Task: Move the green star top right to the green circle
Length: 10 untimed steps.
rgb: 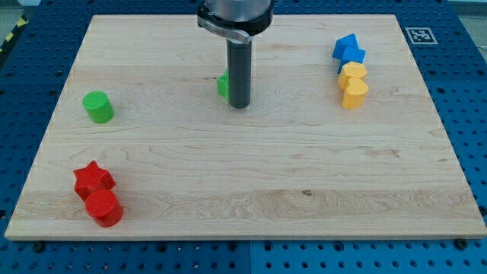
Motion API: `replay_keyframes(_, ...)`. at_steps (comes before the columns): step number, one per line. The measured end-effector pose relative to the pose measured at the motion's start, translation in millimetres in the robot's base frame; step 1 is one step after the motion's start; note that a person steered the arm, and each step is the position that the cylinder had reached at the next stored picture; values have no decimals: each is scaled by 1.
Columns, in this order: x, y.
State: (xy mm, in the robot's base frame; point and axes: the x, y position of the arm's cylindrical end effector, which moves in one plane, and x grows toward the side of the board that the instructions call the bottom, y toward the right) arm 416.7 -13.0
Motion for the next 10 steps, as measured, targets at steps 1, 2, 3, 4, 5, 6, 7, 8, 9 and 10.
replay_keyframes(1, 0, 31)
replay_keyframes(2, -5, 45)
replay_keyframes(3, -24, 47)
replay_keyframes(4, -26, 28)
replay_keyframes(5, -26, -8)
replay_keyframes(6, -26, -21)
replay_keyframes(7, -26, -21)
replay_keyframes(8, -25, -32)
replay_keyframes(9, -25, -46)
replay_keyframes(10, -25, -48)
